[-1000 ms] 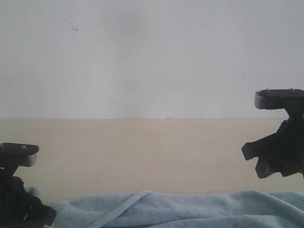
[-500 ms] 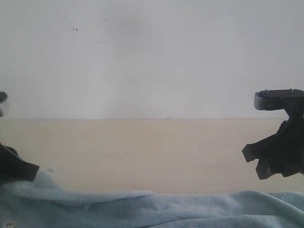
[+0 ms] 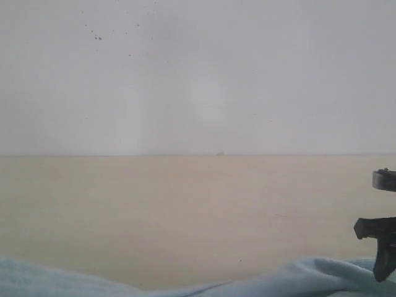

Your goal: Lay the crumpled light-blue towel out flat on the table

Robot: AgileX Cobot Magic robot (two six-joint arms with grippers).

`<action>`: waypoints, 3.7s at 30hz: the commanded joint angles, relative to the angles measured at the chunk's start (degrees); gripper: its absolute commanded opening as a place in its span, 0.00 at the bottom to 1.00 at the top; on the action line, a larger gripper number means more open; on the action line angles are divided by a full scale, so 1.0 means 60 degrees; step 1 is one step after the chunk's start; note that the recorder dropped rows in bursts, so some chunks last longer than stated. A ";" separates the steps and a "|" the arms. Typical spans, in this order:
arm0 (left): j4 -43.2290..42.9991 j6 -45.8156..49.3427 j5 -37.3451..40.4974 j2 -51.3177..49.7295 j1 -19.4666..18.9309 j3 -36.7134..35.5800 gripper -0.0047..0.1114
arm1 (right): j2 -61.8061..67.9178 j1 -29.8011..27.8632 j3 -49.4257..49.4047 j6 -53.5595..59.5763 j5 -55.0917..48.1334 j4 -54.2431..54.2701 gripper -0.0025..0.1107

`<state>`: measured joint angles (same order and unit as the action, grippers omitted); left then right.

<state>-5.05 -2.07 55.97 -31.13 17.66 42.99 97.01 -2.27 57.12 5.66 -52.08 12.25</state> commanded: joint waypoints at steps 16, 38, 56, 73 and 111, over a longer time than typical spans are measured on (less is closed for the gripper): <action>0.0135 0.0431 0.1472 0.1334 0.0177 -0.0730 0.07 | 0.0049 -0.1238 0.0601 0.0869 0.0535 0.0472 0.44; 0.0136 0.0500 0.1460 0.1334 0.0730 -0.1135 0.07 | 0.2599 -0.2202 0.1588 0.3581 0.0743 0.3184 0.44; 0.0200 0.0500 0.1424 0.1506 0.0730 -0.1135 0.07 | 0.2599 -0.2202 0.1588 0.4282 -0.0179 0.4006 0.44; 0.0200 0.0500 0.1424 0.1519 0.0730 -0.1135 0.07 | 0.2619 -0.2202 0.1566 0.2873 0.0398 0.2591 0.44; -0.3972 -0.3649 -0.2107 0.1515 0.0730 -0.1119 0.07 | -0.2256 -0.2202 0.1365 0.4622 -0.0149 0.5611 0.02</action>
<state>-26.30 -19.84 45.41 -22.28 21.72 36.41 89.37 -15.26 65.21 33.23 -52.57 45.62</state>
